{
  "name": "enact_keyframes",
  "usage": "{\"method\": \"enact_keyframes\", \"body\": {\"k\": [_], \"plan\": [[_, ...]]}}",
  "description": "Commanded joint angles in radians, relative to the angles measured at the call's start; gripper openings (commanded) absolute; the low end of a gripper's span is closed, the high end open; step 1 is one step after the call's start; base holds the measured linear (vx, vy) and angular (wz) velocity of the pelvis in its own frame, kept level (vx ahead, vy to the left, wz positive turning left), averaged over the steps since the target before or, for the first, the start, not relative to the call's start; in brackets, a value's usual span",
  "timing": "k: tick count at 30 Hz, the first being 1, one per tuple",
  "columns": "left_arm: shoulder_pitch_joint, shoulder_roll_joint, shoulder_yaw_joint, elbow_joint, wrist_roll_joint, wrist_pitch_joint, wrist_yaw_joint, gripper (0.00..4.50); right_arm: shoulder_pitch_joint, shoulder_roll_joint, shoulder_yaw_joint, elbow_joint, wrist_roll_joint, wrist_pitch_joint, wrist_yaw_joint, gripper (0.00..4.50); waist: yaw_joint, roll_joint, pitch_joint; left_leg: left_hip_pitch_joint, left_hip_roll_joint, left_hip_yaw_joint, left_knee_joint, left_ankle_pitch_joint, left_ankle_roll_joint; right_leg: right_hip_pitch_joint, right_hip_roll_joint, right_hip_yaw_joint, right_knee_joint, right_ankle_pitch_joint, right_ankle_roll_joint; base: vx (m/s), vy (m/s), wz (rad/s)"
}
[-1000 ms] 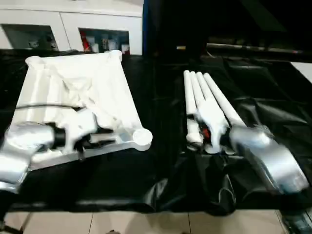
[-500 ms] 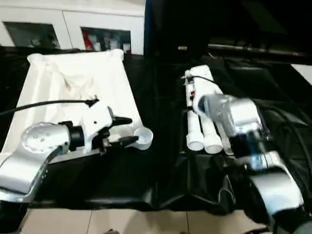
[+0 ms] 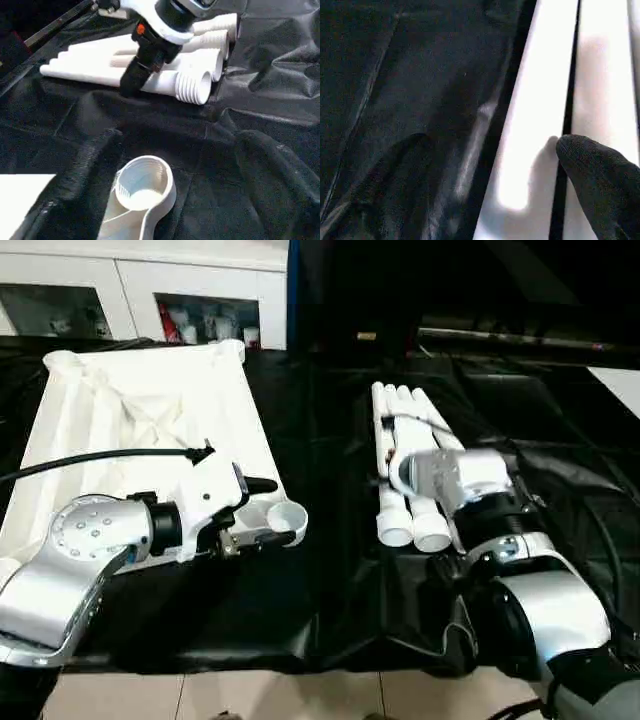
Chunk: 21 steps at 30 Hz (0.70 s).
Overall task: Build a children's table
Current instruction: Pick table leg
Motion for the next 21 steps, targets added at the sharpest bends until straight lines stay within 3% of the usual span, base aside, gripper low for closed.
{"method": "enact_keyframes", "body": {"k": [1,3,14,21], "plan": [[-0.004,0.007,-0.013,-0.036,-0.016,0.022,-0.001,4.31,-0.029,-0.001,-0.018,0.031,0.009,-0.008,0.003,4.5,0.001,0.016,-0.064,-0.005,0.04,-0.001,-0.076,-0.005,-0.033,0.063,-0.075,0.053,-0.051,0.019,-0.212,0.0,0.0,0.0],[-0.005,0.006,-0.015,-0.045,-0.023,0.031,-0.003,4.47,-0.033,-0.001,-0.021,0.042,0.009,-0.007,0.003,4.5,0.002,0.017,-0.065,-0.005,0.039,0.0,-0.075,-0.003,-0.032,0.063,-0.074,0.053,-0.051,0.024,-0.215,0.0,0.0,0.0],[-0.021,-0.021,-0.04,-0.106,-0.059,0.081,0.006,4.47,-0.034,-0.004,-0.022,0.127,0.007,0.024,0.033,4.5,0.002,0.014,-0.066,-0.006,0.039,0.001,-0.073,0.003,-0.026,0.065,-0.075,0.053,-0.05,0.025,-0.222,0.0,0.0,0.0],[-0.027,-0.025,-0.051,-0.11,-0.053,0.085,0.011,4.5,-0.029,-0.004,-0.018,0.15,0.002,0.023,0.046,3.8,0.003,0.016,-0.066,-0.007,0.039,0.001,-0.072,0.002,-0.022,0.064,-0.075,0.052,-0.051,0.021,-0.223,0.0,0.0,0.0]]}}
